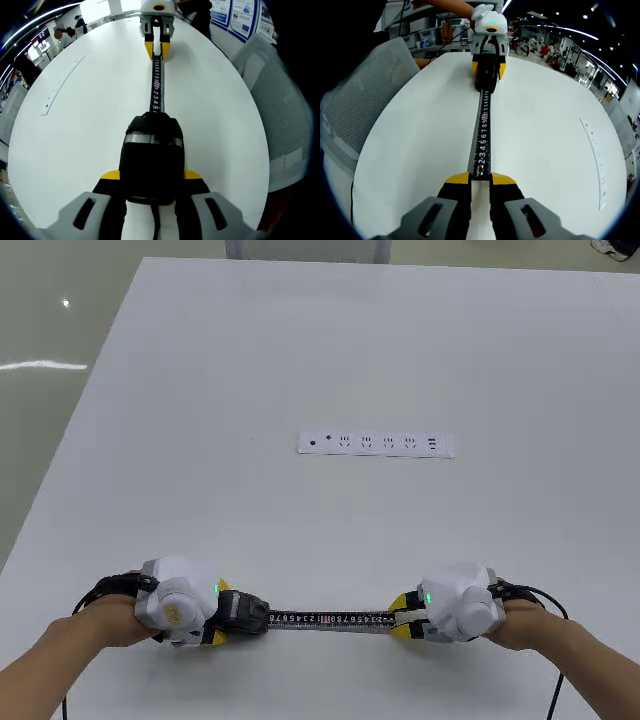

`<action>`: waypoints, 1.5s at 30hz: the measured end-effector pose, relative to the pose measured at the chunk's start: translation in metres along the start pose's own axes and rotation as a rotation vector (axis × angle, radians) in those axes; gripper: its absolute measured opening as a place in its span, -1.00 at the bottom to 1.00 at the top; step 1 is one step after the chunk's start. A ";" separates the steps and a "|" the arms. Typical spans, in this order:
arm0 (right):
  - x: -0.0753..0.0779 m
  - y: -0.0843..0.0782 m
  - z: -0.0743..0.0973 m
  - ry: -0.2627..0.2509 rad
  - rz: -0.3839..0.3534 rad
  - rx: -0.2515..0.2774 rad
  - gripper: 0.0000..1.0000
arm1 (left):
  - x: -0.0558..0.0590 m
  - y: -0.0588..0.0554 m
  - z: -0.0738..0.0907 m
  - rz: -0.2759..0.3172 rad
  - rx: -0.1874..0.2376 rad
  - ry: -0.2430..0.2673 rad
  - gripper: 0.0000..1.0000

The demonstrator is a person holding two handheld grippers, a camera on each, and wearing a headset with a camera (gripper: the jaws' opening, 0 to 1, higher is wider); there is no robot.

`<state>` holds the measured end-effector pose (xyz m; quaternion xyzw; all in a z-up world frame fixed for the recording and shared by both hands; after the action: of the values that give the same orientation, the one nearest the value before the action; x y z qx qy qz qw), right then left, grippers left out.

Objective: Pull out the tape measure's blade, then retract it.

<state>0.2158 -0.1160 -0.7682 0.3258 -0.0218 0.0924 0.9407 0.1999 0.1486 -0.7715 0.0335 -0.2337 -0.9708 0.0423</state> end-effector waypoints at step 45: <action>-0.001 -0.011 0.012 -0.006 0.005 -0.012 -0.76 | 0.001 0.003 0.002 -0.002 -0.007 -0.001 -0.35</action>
<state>0.2165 -0.1319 -0.7653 0.3205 -0.0262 0.0937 0.9422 0.1991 0.1471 -0.7685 0.0332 -0.2300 -0.9717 0.0415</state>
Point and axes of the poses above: the centre of the closed fingertips' face, and the gripper's own axes: z roughly backward along the fingers, x roughly to its right, y roughly out of its top, the point moved 4 cm from there along z, roughly backward along the fingers, and after that the axes turned 1 degree about -y, right-handed, at the moved point
